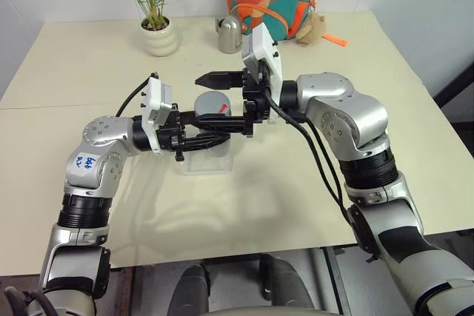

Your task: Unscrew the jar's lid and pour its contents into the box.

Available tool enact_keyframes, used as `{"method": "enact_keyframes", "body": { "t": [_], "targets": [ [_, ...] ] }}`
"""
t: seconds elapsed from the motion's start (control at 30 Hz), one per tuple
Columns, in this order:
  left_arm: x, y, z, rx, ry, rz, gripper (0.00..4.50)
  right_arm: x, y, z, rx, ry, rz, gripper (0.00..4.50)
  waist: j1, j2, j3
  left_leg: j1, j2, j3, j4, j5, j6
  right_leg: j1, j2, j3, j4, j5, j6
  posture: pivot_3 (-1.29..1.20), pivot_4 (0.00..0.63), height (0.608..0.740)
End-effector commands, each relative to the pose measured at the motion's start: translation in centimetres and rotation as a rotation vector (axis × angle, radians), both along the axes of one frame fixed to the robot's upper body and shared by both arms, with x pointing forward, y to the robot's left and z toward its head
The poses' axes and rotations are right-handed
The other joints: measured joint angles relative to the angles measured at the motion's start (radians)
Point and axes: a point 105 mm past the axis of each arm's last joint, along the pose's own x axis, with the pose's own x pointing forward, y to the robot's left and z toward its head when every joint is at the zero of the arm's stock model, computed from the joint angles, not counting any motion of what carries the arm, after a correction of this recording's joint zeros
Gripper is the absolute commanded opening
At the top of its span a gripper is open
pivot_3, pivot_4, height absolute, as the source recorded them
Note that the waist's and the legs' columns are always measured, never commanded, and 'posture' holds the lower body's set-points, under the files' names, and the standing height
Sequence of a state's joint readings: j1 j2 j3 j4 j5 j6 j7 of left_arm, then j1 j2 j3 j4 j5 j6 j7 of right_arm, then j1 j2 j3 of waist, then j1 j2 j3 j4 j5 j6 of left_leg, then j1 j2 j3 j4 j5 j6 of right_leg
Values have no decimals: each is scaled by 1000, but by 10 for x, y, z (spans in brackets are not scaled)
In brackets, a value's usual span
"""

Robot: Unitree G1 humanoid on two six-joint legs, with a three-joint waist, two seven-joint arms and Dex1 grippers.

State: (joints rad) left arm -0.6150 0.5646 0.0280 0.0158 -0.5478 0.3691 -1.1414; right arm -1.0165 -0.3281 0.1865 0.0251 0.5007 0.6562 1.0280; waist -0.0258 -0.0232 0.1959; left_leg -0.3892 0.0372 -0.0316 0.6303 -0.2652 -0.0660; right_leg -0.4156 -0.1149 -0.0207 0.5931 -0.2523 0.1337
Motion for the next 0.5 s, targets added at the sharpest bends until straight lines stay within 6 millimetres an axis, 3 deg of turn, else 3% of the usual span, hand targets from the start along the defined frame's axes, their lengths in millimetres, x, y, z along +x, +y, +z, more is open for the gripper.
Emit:
{"method": "enact_keyframes", "body": {
  "t": [0.03,0.33,0.5],
  "targets": [
    [-5,1,7,-10,-45,-6,1941,1,-26,25,65,-67,-33,4470,0,0,0,0,0,0,0,0,0,0,0,0,0,0,0,0,150,740],
    [-6,6,6,-10,-40,9,1941,10,-80,21,64,-56,-165,4470,8,0,0,0,0,1,0,0,0,0,0,0,-1,0,0,0,150,740],
    [-7,8,4,-3,-35,16,1941,2,-81,20,66,-39,-141,4470,-3,0,0,0,0,1,0,0,1,0,0,1,-1,0,0,0,150,740]
  ]
}}
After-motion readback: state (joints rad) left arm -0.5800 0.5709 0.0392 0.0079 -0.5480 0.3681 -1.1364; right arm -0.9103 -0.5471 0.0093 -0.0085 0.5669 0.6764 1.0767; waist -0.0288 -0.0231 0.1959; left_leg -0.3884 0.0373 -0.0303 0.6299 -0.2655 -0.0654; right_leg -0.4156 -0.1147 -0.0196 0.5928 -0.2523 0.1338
